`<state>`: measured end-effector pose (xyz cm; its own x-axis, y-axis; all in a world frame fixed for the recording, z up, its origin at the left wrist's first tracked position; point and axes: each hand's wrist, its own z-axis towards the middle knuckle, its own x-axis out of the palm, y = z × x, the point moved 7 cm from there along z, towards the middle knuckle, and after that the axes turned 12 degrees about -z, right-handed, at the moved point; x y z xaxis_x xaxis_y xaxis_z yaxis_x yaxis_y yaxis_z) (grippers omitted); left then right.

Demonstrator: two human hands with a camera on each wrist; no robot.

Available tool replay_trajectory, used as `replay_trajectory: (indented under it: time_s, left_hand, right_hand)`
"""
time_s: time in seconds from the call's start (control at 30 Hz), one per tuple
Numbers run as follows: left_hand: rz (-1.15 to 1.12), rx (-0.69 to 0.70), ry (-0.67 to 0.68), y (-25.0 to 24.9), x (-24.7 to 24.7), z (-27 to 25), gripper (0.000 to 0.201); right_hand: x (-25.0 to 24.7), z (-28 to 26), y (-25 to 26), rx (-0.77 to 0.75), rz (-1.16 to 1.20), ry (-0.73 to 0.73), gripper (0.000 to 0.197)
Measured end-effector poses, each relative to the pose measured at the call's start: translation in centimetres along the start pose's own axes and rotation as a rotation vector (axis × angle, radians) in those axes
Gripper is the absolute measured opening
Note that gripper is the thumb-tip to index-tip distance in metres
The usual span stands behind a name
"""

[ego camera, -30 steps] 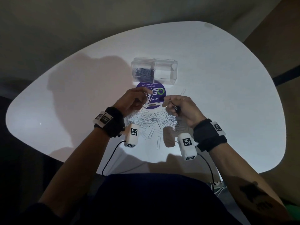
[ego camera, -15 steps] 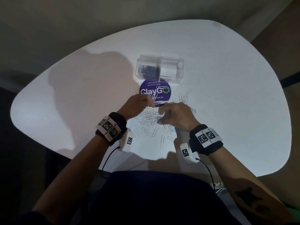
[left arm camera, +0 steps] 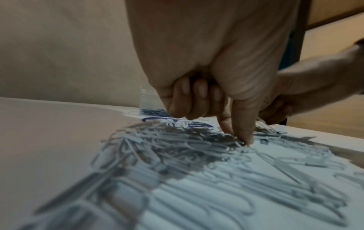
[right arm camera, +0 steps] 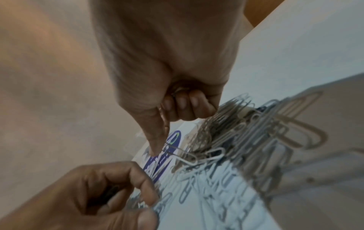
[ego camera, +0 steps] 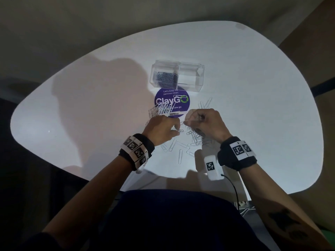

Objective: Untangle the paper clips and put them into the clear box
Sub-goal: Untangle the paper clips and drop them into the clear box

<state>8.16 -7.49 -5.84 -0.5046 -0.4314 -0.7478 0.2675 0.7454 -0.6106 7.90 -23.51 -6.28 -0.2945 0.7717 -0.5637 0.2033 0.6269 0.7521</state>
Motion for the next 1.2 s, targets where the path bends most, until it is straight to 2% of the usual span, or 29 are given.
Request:
replay_trajectory:
  time_s: [0.07, 0.13, 0.27, 0.33, 0.43, 0.53, 0.6, 0.67, 0.77, 0.83, 0.9, 0.97, 1.03, 1.13, 1.2]
  left_hand:
    - [0.025, -0.001, -0.029, -0.2, 0.2, 0.2, 0.013]
    - [-0.052, -0.027, -0.074, -0.2, -0.2, 0.2, 0.005]
    - [-0.391, -0.135, -0.039, 0.5, -1.3, 0.3, 0.006]
    - [-0.578, -0.209, 0.019, 0.7, -1.4, 0.4, 0.007]
    - [-0.941, -0.373, 0.127, 1.0, -0.9, 0.1, 0.015]
    - [-1.174, -0.335, 0.159, 0.6, -1.1, 0.0, 0.020]
    - [-1.204, -0.326, 0.147, 0.5, -1.1, 0.1, 0.022]
    - [-1.232, -0.323, 0.140, 0.4, -0.8, 0.3, 0.019]
    - [-1.266, -0.324, 0.116, 0.5, -0.7, 0.4, 0.007]
    - [-1.253, -0.327, 0.109, 0.8, -0.6, 0.4, 0.009]
    - [-1.221, -0.328, 0.126, 0.8, -0.4, 0.4, 0.012]
    - [-1.193, -0.356, 0.140, 0.8, -0.1, 0.4, 0.013]
    - [-1.163, -0.395, 0.141, 0.8, 0.1, 0.6, 0.012]
    - [-1.138, -0.365, 0.181, 0.7, 0.5, 0.8, 0.011]
    - [-1.155, -0.338, 0.211, 0.5, 0.8, 0.8, 0.017]
  right_hand:
    - [-0.8, 0.0, -0.2, 0.003, 0.003, -0.059, 0.010]
    - [-1.9, -0.1, -0.5, 0.023, -0.027, -0.126, 0.014]
    - [-3.3, -0.7, -0.9, 0.037, -0.242, -0.172, 0.012]
    - [-3.3, -1.2, -1.1, 0.017, -0.330, -0.150, 0.006]
    - [-2.6, -1.7, -1.1, 0.004, -0.358, -0.089, 0.013]
    - [-1.6, -2.1, -0.4, -0.032, -0.519, -0.040, 0.028]
    - [-0.3, -2.0, 0.0, -0.070, -0.619, -0.007, 0.023]
    - [0.6, -1.7, -0.3, -0.058, -0.582, 0.013, 0.018]
    - [0.3, -1.4, -0.7, -0.016, -0.238, -0.015, 0.018]
    - [-0.6, -1.4, -0.9, 0.008, -0.076, -0.046, 0.013]
    - [-1.9, -1.5, -0.8, 0.001, -0.084, -0.093, 0.007]
    - [-2.9, -1.5, -1.4, 0.023, -0.114, -0.136, 0.021]
    - [-3.5, -1.7, -2.3, 0.076, -0.149, -0.158, 0.026]
    - [-3.8, -2.5, -2.8, 0.089, -0.321, -0.148, 0.019]
    - [-3.2, -3.1, -2.4, 0.051, -0.389, -0.129, 0.015]
